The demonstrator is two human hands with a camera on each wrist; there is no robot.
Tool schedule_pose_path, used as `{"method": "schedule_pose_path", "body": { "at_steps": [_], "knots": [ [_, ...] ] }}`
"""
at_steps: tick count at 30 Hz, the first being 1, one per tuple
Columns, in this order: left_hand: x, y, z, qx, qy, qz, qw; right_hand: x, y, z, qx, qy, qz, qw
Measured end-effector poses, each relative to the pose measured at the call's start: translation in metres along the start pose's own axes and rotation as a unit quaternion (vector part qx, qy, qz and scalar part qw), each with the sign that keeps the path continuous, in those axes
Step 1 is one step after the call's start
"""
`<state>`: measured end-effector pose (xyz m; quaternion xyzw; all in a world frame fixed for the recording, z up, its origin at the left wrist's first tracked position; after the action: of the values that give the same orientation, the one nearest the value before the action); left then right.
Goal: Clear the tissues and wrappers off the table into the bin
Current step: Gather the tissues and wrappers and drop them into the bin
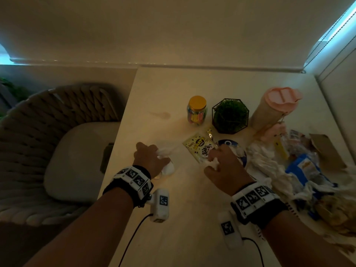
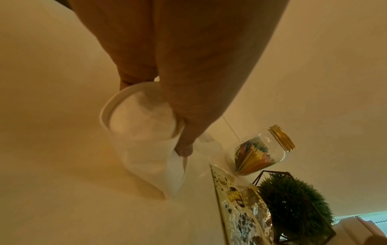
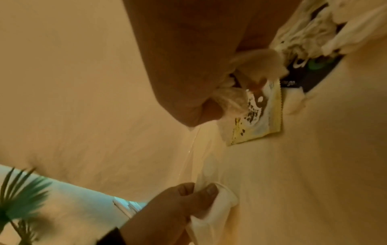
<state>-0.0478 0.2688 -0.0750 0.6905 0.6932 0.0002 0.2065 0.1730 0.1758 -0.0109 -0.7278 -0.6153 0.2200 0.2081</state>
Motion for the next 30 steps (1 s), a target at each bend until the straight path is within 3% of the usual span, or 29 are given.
{"method": "schedule_pose_path", "body": {
  "at_steps": [7,13,18,23,27,30],
  "knots": [
    [-0.003,0.005,-0.002,-0.011,0.022,0.017,1.000,0.031,0.020,-0.026,0.051,0.093,0.111,0.988],
    [-0.008,0.009,-0.011,-0.042,0.026,0.045,0.998,0.043,0.036,0.002,-0.006,0.047,0.223,0.974],
    [-0.022,0.012,-0.027,-0.092,0.030,0.097,0.991,0.056,0.036,0.032,-0.084,-0.050,0.190,0.977],
    [-0.022,0.002,-0.037,-0.205,0.028,0.065,0.976,0.059,0.015,0.041,-0.132,-0.040,0.078,0.987],
    [-0.023,0.022,-0.044,-0.272,0.011,0.067,0.960,0.042,0.002,0.005,-0.047,-0.034,0.044,0.997],
    [-0.027,0.052,-0.041,-0.301,-0.020,0.087,0.949,0.013,0.018,-0.055,0.105,0.047,0.079,0.990]
  ]
}}
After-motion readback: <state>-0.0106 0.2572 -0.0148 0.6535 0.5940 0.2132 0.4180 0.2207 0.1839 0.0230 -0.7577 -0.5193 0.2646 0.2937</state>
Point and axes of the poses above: each hand's wrist, its own x-axis towards the middle knuckle, its own z-axis out of the palm, y = z × x, the point moved 9 cm from there along x, towards the middle knuckle, and after that the axes turned 9 degrees about y, right-handed, at the moved point
